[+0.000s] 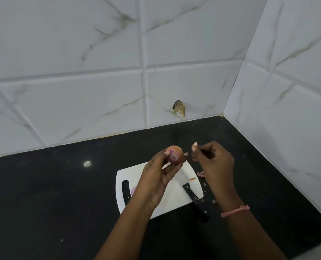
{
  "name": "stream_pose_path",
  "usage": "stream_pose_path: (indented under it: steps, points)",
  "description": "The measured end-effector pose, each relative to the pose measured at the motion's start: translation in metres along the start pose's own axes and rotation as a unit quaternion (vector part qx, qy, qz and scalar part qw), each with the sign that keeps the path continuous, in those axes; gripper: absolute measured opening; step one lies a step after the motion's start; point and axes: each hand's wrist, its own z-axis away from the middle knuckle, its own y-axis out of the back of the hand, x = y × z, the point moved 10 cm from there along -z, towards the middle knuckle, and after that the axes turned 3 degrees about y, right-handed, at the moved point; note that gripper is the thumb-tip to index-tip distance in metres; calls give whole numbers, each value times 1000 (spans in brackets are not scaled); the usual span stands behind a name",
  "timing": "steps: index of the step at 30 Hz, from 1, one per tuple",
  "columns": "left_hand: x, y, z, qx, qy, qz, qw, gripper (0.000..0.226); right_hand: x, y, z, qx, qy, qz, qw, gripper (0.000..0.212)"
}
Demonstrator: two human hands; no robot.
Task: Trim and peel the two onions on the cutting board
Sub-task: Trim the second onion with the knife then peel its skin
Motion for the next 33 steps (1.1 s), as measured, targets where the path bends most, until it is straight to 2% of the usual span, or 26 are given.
stream_pose_path:
  steps: [2, 4, 6, 8, 10, 13, 19, 30, 33]
  points:
    - [1, 3, 0, 2, 4, 14, 1000, 30, 25, 0, -7, -27, -13, 102, 994, 8]
    - [3, 6, -1, 4, 1, 20, 1000, 37, 46, -7, -11, -86, -18, 211, 973, 28]
    - [5, 8, -2, 8, -4, 22, 1000, 46, 46, -5, -11, -97, -22, 243, 965, 34]
    - [6, 7, -3, 6, -10, 24, 1000, 50, 23, -3, -10, -72, 22, 201, 977, 22]
    - [8, 5, -2, -1, -21, 21, 1000, 53, -7, -5, -2, -65, 59, 108, 990, 9]
    - [12, 0, 1, -15, -56, 1, 998, 49, -41, -16, 8, -106, 60, -11, 992, 14]
    - [23, -2, 7, -18, -103, -25, 994, 48, -46, -21, 12, -106, 63, -29, 992, 17]
    - [26, -2, 12, -18, -113, -33, 993, 54, -52, -17, 15, -82, 79, -22, 993, 16]
    - [23, -2, 12, -18, -103, -25, 994, 47, -51, -14, 15, -59, 89, -19, 994, 14]
